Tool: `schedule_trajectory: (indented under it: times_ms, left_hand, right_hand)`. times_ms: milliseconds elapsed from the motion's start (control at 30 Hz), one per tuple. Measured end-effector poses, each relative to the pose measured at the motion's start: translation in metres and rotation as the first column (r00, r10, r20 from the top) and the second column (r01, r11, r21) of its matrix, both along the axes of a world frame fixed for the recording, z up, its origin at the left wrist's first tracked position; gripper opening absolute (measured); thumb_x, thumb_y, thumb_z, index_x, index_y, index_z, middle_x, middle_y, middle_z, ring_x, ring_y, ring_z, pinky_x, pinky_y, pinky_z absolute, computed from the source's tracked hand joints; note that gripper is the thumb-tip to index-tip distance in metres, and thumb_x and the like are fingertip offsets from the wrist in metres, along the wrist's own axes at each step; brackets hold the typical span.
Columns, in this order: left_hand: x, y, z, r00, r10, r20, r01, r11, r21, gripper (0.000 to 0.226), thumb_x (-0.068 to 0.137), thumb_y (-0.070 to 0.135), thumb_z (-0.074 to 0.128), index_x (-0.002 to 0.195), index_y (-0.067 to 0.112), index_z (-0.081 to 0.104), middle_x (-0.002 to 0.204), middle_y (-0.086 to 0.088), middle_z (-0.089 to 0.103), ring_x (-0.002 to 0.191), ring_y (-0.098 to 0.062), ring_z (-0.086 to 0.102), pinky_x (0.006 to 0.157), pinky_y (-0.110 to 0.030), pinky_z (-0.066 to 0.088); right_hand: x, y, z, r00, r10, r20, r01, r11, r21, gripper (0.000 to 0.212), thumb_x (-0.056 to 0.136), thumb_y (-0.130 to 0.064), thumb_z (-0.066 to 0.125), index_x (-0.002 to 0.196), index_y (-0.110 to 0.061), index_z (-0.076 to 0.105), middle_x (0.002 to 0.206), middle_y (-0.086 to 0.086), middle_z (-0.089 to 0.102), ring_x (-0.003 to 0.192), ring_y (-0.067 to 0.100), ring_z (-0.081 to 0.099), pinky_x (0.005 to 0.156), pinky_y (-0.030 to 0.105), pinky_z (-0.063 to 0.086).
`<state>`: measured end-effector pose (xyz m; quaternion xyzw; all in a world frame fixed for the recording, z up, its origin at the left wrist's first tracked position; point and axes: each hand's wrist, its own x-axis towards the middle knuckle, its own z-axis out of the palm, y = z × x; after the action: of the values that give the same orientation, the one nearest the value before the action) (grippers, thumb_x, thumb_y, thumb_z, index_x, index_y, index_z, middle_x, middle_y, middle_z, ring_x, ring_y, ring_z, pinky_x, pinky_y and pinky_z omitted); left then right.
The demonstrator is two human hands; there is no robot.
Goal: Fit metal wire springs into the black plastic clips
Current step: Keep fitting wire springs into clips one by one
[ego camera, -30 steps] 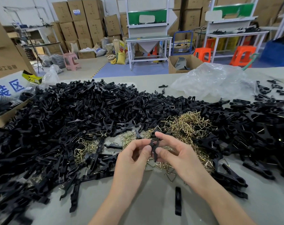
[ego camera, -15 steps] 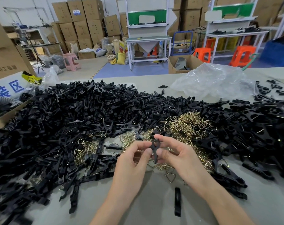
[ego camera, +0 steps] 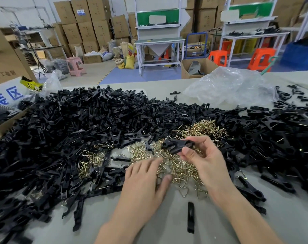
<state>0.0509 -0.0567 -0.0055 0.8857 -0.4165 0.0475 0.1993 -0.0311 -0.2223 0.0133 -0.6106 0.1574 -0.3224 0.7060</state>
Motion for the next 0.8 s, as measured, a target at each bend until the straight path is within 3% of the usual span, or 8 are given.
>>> schedule_trajectory:
  times_ms: [100,200,300,467,567,633,800]
  left_hand:
    - [0.002,-0.003,0.001,0.998,-0.040,0.055,0.039,0.999,0.011,0.042,0.095,0.061,0.036,0.121,0.038,0.061,0.128,0.017,0.053,0.123,-0.011,0.045,0.105,-0.029,0.029]
    - [0.005,-0.005,0.004,0.996,-0.064,0.069,0.066,0.998,-0.018,0.029,0.096,0.055,0.044,0.108,0.035,0.062,0.112,0.017,0.054,0.110,-0.012,0.048,0.095,-0.029,0.039]
    - [0.003,-0.003,0.006,0.994,-0.099,0.041,0.101,0.992,-0.074,0.019,0.098,0.050,0.047,0.100,0.034,0.057,0.106,0.021,0.052,0.105,-0.008,0.046,0.093,-0.028,0.038]
    - [-0.002,-0.002,0.014,0.985,-0.060,-0.165,-0.008,0.922,-0.386,0.011,0.098,0.046,0.048,0.093,0.040,0.057,0.094,0.026,0.057,0.099,0.001,0.052,0.085,-0.016,0.039]
    - [-0.004,-0.005,0.016,0.923,-0.092,-0.374,-0.139,0.825,-0.548,0.010,0.099,0.036,0.056,0.091,0.041,0.062,0.082,0.026,0.062,0.075,0.003,0.056,0.066,-0.010,0.040]
    - [-0.004,-0.005,0.017,0.876,-0.144,-0.460,-0.184,0.782,-0.595,0.014,0.099,0.030,0.058,0.096,0.041,0.066,0.076,0.027,0.066,0.067,0.003,0.058,0.061,-0.008,0.041]
    - [-0.004,-0.006,0.017,0.859,-0.164,-0.486,-0.209,0.754,-0.623,0.031,0.100,0.026,0.057,0.100,0.057,0.063,0.085,0.018,0.071,0.075,-0.002,0.065,0.066,-0.011,0.048]
  right_hand:
    - [0.001,0.001,0.001,0.999,-0.047,0.005,0.047,0.999,0.027,0.025,0.088,-0.007,0.073,0.105,-0.023,0.066,0.110,0.006,0.072,0.086,0.025,0.076,0.080,0.022,0.059]
    - [0.001,0.002,0.001,0.999,-0.032,-0.007,0.032,0.999,0.026,0.025,0.088,-0.006,0.073,0.106,-0.023,0.066,0.109,0.005,0.072,0.087,0.023,0.076,0.082,0.025,0.060]
    - [0.001,0.003,0.002,1.000,-0.023,-0.009,0.023,0.999,0.038,0.025,0.089,-0.005,0.072,0.107,-0.020,0.066,0.107,0.004,0.072,0.088,0.020,0.076,0.078,0.021,0.059]
    - [0.001,0.000,0.003,0.999,0.018,0.035,-0.023,0.990,0.140,0.029,0.081,-0.015,0.073,0.109,-0.016,0.066,0.091,-0.002,0.074,0.087,0.024,0.077,0.075,0.023,0.060]
    - [0.003,0.001,0.004,0.982,0.143,0.124,-0.177,0.929,0.326,0.022,0.075,-0.010,0.074,0.096,-0.017,0.074,0.090,0.007,0.074,0.085,0.028,0.075,0.074,0.031,0.061]
    - [0.003,0.004,0.004,0.959,0.243,0.145,-0.281,0.875,0.394,0.019,0.078,-0.007,0.073,0.092,-0.018,0.077,0.097,0.013,0.074,0.090,0.031,0.075,0.075,0.035,0.062]
    - [0.003,0.011,0.005,0.932,0.336,0.139,-0.362,0.828,0.429,0.019,0.081,-0.007,0.073,0.095,-0.019,0.077,0.111,0.023,0.070,0.100,0.036,0.073,0.082,0.039,0.061]
